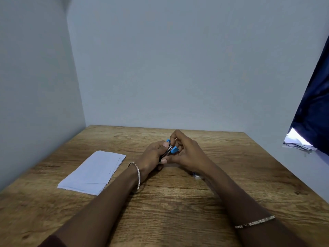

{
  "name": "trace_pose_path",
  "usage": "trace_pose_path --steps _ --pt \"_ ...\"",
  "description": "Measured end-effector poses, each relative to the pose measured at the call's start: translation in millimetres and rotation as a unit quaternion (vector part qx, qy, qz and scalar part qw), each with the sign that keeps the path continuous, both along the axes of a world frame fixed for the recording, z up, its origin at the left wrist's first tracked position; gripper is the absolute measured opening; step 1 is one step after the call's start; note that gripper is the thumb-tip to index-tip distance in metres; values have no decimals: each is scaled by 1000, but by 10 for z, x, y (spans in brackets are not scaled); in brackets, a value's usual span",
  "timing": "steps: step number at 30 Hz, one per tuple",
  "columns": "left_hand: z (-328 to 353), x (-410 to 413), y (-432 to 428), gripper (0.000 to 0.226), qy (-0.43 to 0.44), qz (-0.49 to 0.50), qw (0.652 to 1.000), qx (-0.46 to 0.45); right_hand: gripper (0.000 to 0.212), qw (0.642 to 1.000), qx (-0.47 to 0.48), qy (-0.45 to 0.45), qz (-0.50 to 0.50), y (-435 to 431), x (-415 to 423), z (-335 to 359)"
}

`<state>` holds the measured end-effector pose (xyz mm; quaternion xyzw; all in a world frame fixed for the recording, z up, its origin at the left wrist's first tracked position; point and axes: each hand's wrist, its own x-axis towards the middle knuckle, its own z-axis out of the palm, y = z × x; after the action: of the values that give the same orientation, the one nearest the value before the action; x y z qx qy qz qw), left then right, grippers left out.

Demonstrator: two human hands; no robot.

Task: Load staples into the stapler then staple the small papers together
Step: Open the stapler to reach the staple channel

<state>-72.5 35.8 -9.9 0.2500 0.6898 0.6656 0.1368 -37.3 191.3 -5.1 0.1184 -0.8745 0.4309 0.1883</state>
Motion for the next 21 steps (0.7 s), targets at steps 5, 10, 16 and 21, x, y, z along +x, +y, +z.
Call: trace_pose_path --steps 5,10,16,21 --pt "-62 -17 31 36 9 14 1000 -11 54 1000 -1 11 10 7 15 16" --pt "-51 -98 35 37 -27 88 994 64 52 999 19 29 10 -64 57 14" --pt "-43 -143 9 36 -53 134 981 126 54 999 17 48 -11 -142 72 34" --pt "38 -182 -17 34 -134 134 950 248 43 994 -105 -1 -27 -62 69 40"
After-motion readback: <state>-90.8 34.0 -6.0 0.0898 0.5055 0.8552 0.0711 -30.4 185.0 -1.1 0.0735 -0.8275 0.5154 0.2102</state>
